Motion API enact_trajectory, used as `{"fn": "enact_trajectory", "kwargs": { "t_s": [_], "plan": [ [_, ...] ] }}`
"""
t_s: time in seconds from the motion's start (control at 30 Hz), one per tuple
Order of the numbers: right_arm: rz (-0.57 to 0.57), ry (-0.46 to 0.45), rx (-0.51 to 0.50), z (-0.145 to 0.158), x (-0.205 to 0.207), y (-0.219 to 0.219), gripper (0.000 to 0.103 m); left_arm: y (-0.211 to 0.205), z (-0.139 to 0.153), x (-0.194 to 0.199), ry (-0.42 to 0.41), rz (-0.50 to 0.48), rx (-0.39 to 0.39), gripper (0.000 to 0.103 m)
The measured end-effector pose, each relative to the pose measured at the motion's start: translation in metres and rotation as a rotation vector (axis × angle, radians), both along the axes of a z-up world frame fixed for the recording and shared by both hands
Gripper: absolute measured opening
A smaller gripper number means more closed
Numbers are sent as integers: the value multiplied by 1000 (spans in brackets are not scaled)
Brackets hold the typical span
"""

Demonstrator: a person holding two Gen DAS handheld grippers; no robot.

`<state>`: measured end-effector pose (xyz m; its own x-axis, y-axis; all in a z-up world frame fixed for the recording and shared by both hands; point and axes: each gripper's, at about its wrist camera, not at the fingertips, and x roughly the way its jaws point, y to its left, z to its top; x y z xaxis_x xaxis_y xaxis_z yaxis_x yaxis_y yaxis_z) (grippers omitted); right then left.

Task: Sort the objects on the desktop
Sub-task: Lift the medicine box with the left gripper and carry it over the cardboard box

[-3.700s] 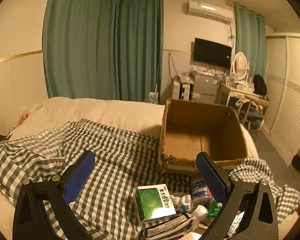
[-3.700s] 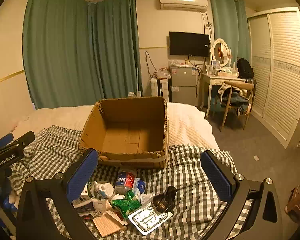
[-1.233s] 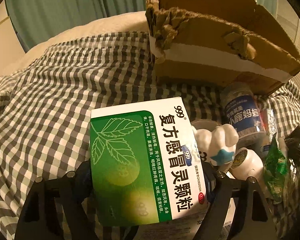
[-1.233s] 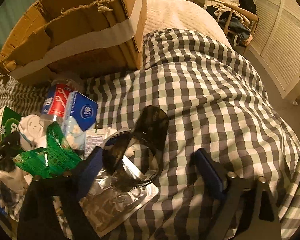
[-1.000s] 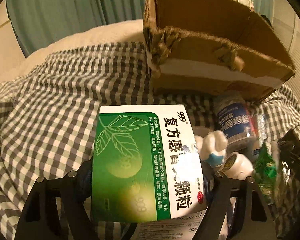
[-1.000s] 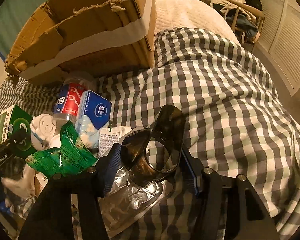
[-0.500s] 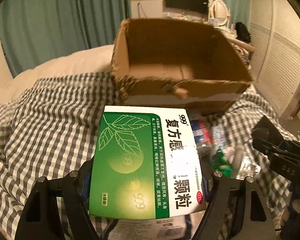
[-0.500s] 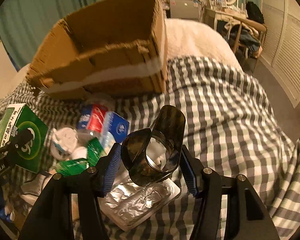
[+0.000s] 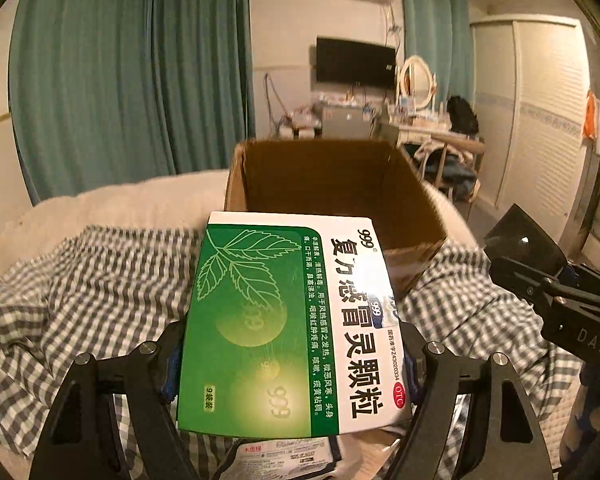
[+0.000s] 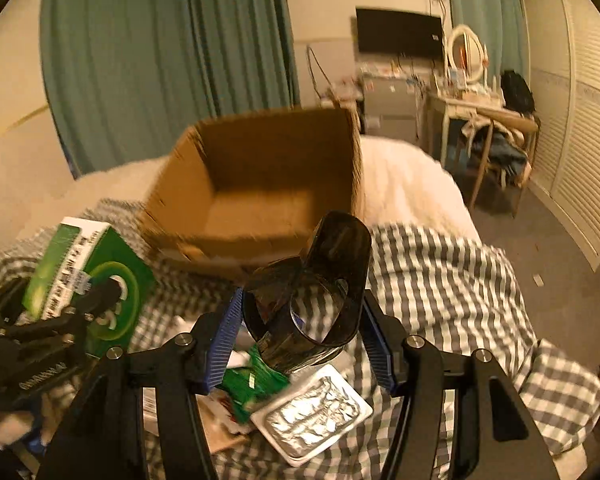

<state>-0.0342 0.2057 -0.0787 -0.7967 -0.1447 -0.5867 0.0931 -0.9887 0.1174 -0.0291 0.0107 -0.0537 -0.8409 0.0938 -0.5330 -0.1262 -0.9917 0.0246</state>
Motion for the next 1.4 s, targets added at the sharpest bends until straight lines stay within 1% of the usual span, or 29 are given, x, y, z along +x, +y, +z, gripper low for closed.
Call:
{"fn": "enact_trajectory", "kwargs": {
  "t_s": [0.33, 0.47, 0.7, 0.83, 1.0, 1.13, 1.3, 1.4],
  "plan": [
    [10, 182, -39, 50, 25, 1, 57, -1, 49, 27, 160, -50, 55, 80],
    [20, 242, -36, 71, 30, -2, 57, 0, 64, 29, 195, -58, 54, 80],
    [37, 322, -27, 104, 25, -6, 57, 2, 91, 13, 231, -46, 37, 80],
    [43, 349, -17, 117, 15, -7, 57, 5, 104, 1, 259, -38, 26, 80],
    [50, 372, 4, 129, -4, -10, 57, 4, 113, -22, 262, -36, 35, 80],
    [54, 383, 11, 138, -20, -10, 57, 3, 118, -39, 275, -27, 25, 80],
    [63, 387, 13, 144, -43, -8, 57, 5, 120, -62, 273, -28, 22, 80],
    [62, 379, 21, 144, -60, -8, 57, 5, 111, -76, 263, -26, 3, 80]
  ]
}}
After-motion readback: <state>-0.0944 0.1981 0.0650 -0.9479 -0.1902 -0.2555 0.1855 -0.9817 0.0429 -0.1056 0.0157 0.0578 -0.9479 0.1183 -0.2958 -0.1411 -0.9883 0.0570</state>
